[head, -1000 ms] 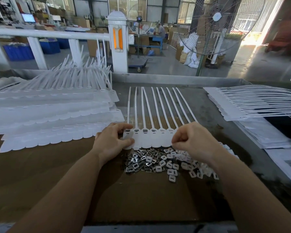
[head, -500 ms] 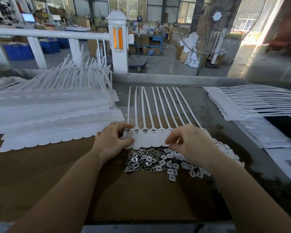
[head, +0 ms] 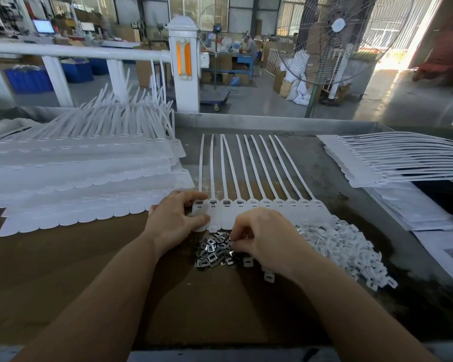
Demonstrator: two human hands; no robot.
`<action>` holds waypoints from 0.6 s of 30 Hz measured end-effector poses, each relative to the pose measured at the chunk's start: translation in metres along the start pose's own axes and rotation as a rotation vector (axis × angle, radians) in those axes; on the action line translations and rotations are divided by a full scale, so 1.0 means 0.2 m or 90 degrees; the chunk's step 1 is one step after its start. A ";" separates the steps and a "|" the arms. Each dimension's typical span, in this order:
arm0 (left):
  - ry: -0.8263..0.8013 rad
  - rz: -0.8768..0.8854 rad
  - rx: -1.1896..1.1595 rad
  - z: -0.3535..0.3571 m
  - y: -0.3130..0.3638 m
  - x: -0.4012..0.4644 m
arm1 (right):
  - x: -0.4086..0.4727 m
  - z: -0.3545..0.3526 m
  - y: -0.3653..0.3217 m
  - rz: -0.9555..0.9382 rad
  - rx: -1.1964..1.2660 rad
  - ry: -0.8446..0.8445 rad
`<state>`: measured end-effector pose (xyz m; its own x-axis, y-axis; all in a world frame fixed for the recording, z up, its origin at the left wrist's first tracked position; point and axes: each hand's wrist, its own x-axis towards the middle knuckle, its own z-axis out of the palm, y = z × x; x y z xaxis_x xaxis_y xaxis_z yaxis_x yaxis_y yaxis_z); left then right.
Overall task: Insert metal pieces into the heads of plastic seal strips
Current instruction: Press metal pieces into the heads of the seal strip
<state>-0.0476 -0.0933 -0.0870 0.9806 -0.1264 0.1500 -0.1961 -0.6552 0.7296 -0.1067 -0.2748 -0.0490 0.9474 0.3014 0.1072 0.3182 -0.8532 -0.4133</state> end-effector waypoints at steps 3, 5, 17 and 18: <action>-0.001 0.001 0.005 0.00 0.00 0.01 | -0.02 -0.07 0.08 0.036 0.008 0.049; -0.005 0.001 0.008 0.00 -0.01 0.01 | -0.03 -0.13 0.14 0.077 -0.016 0.072; -0.011 0.003 0.012 0.00 0.00 0.00 | -0.09 -0.19 0.28 0.190 -0.148 0.048; -0.011 0.003 0.014 0.00 0.00 0.00 | -0.08 -0.19 0.27 0.191 -0.146 0.040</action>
<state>-0.0465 -0.0932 -0.0871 0.9797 -0.1425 0.1409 -0.2003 -0.6704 0.7144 -0.1039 -0.3414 -0.0384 0.9975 0.0027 0.0705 0.0184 -0.9747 -0.2226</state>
